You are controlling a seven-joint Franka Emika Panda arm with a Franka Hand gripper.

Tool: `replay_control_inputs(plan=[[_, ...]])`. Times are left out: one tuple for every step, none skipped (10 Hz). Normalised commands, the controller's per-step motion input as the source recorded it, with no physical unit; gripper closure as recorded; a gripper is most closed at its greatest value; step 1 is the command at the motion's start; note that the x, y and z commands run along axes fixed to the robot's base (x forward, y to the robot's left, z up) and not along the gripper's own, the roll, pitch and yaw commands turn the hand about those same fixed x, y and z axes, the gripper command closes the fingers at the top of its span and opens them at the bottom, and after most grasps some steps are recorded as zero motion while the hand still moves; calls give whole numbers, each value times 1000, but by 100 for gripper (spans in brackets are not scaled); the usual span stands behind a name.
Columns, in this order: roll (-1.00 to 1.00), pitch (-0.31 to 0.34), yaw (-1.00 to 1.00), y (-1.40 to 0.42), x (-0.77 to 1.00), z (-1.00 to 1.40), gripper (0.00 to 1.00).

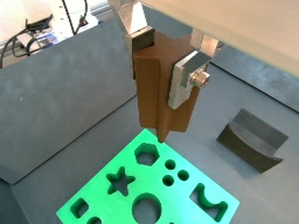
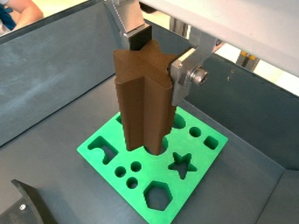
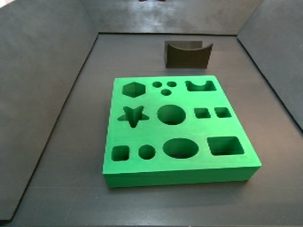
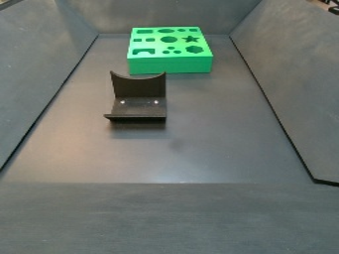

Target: Insert the star object.

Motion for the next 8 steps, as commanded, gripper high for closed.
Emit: replay_control_inputs(plan=[[10,-60,-169,-337,203,-791,100],[99,-147,-529,-520,77,-1000,100],[101,-140,-540,-514,66,-1000,100],[101,-139,-543,-514,60,-1000,100],[90,-124,-437,-597,43,-1000,100],[44,-21,-209,-626,0,-1000,100],[57,-20,-83,-591,0,-1000,100],[4,-30,-409,-277,0,-1000,100]])
